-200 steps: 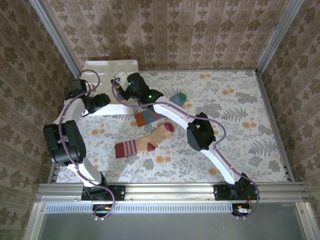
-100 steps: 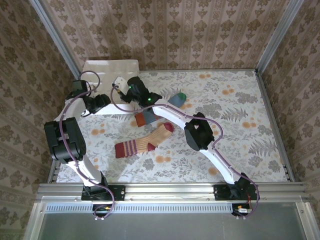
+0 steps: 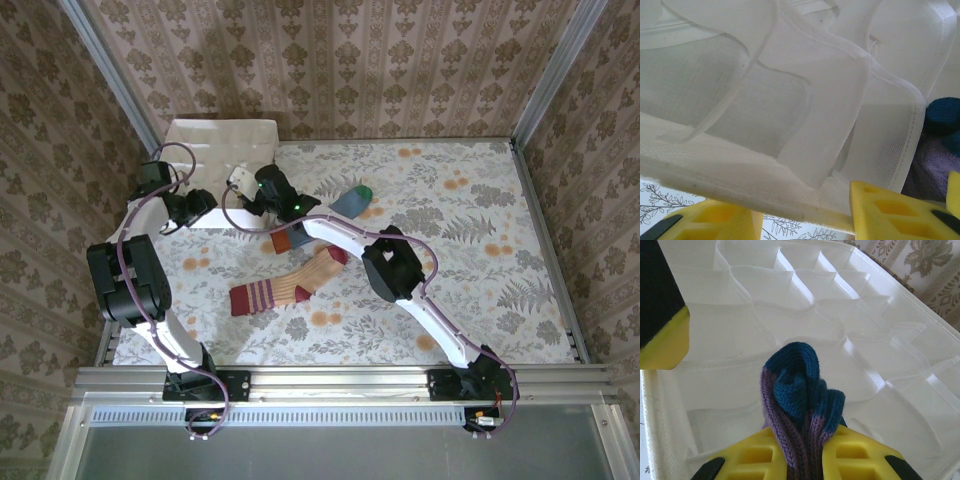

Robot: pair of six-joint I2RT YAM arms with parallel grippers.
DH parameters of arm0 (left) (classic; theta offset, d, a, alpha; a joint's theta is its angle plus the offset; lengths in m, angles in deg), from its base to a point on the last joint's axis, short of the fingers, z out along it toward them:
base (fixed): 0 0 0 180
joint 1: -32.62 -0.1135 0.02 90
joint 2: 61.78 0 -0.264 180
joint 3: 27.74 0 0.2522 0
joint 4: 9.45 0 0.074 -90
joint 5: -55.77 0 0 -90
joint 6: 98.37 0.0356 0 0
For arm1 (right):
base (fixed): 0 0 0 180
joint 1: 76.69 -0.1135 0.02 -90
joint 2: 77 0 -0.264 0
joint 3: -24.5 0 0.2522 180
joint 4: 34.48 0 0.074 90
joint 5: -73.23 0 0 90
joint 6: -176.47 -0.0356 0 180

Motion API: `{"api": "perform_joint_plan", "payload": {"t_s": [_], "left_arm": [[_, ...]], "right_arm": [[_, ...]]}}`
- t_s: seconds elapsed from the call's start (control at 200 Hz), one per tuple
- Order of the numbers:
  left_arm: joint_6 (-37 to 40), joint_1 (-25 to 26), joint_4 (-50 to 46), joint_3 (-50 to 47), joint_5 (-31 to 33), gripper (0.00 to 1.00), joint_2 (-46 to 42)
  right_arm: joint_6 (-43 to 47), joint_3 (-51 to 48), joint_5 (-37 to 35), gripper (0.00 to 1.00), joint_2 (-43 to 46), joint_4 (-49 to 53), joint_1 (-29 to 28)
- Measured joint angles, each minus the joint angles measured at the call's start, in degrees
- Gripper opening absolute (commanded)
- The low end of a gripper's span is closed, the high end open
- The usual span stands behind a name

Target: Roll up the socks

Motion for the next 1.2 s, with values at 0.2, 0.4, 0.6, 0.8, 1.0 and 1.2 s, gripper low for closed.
{"api": "perform_joint_plan", "payload": {"t_s": [0.2,0.4,0.6,0.8,1.0,1.2], "left_arm": [[-0.3,0.0,0.4,-0.3,-0.2,0.40,0.0],[-0.5,0.0,0.4,-0.3,-0.2,0.40,0.0],[-0.5,0.0,0.4,-0.3,-0.2,0.40,0.0],[-0.5,-0.1,0.3,-0.3,-0.2,0.40,0.0],[-0.5,-0.1,-0.1,-0.3,-0.2,0.40,0.0],[-0.7,-0.1,0.0,-0.3,0.0,0.39,0.0]], "right_arm": [[-1.7,0.0,0.4,0.37,0.0,-0.3,0.2],[-4.5,-1.2,0.8,0.52,0.0,-2.6,0.9],[-5.7,-1.9,1.5,0.62,0.2,-3.9,1.1],[-7.9,-2.3,3.2,0.70,0.7,-2.7,1.2],[-13.9,0.5,6.0,0.73,0.7,3.2,1.9],[-20.2,12.4,11.1,0.76,0.0,10.7,3.3]]}}
